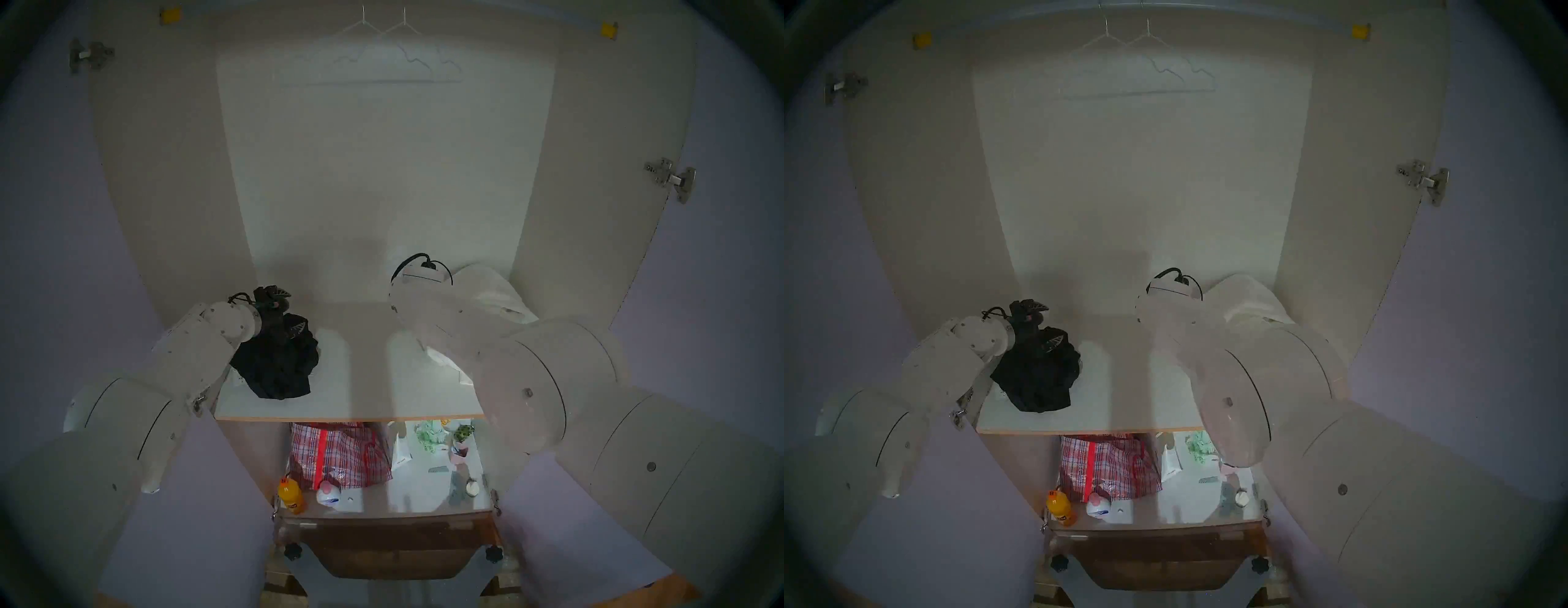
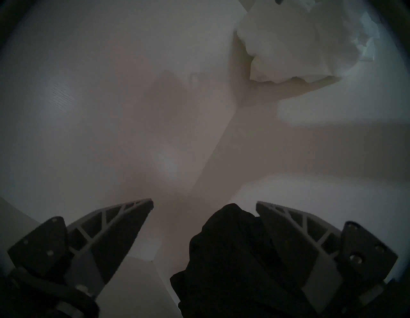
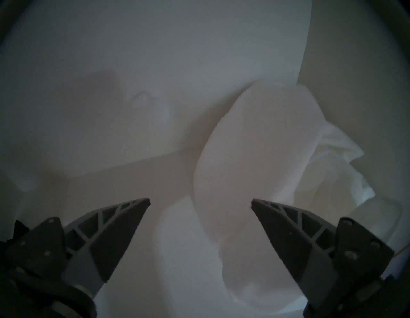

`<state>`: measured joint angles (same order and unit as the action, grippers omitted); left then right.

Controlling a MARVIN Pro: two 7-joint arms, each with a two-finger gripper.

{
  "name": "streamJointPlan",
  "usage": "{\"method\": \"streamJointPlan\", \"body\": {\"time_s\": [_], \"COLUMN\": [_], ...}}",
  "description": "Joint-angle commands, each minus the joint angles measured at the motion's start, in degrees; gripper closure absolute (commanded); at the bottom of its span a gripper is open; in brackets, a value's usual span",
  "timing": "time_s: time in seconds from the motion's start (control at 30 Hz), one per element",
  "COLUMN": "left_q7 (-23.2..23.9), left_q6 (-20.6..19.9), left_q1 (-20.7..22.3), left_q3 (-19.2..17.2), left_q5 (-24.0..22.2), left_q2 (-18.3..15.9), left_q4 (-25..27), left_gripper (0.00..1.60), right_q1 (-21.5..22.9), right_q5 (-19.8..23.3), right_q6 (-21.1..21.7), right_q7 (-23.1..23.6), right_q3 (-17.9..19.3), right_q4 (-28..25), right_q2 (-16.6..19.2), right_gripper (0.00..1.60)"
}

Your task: Sort tops into two piles: light colors and dark colors

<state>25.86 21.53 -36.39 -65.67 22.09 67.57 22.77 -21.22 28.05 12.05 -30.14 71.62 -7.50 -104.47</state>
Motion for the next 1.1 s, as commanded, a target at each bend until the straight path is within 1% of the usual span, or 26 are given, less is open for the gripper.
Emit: {"method": "streamJointPlan", "body": {"time_s": [0.0, 0.03, 0.17, 0.2, 0.27, 0.3, 0.4, 0.47, 0.5, 0.57, 0.7, 1.07], "left_q7": [-0.2, -0.3, -0.4, -0.4, -0.5, -0.5, -0.6, -0.6, -0.7, -0.8, -0.8, -1.2], "left_q6": [0.2, 0.2, 0.2, 0.2, 0.2, 0.2, 0.3, 0.3, 0.3, 0.3, 0.3, 0.3], "left_q1": [1.9, 2.0, 2.0, 2.0, 2.0, 2.0, 2.0, 2.1, 2.1, 2.1, 2.1, 2.1], "left_q3": [-0.3, -0.3, -0.3, -0.3, -0.3, -0.3, -0.3, -0.3, -0.3, -0.3, -0.3, -0.3], "left_q5": [-0.2, -0.2, -0.2, -0.2, -0.1, -0.1, -0.1, -0.1, -0.1, -0.1, -0.1, -0.1], "left_q2": [0.2, 0.2, 0.2, 0.2, 0.2, 0.3, 0.3, 0.3, 0.3, 0.3, 0.3, 0.4], "left_q4": [1.2, 1.2, 1.2, 1.2, 1.2, 1.2, 1.2, 1.2, 1.2, 1.2, 1.2, 1.2], "left_gripper": [0.0, 0.0, 0.0, 0.0, 0.0, 0.0, 0.0, 0.0, 0.0, 0.0, 0.0, 0.0], "right_q1": [1.7, 1.7, 0.8, 0.8, 0.2, -0.3, -0.8, -1.1, -1.1, -1.4, -1.6, -3.3], "right_q5": [-2.1, -2.4, -3.1, -3.1, -3.4, -3.7, -4.0, -4.3, -4.4, -4.9, -5.1, -6.5], "right_q6": [-2.6, -3.0, -3.9, -3.9, -4.5, -4.9, -5.4, -6.0, -6.3, -7.6, -8.2, -12.3], "right_q7": [-0.2, -0.1, 0.4, 0.4, 0.9, 1.3, 1.6, 1.8, 1.9, 2.4, 2.8, 4.8], "right_q3": [-2.3, -3.6, -6.8, -6.8, -8.8, -10.5, -11.0, -12.6, -12.8, -14.8, -15.4, -17.3], "right_q4": [-1.7, -1.8, -1.8, -1.8, -1.8, -1.8, -1.7, -1.8, -1.9, -2.2, -2.4, -4.2], "right_q2": [1.4, 1.7, 2.0, 2.0, 2.1, 2.4, 2.7, 3.3, 3.7, 4.4, 4.7, 6.4], "right_gripper": [0.0, 0.0, 0.0, 0.0, 0.0, 0.0, 0.0, 0.0, 0.0, 0.0, 0.0, 0.0]}}
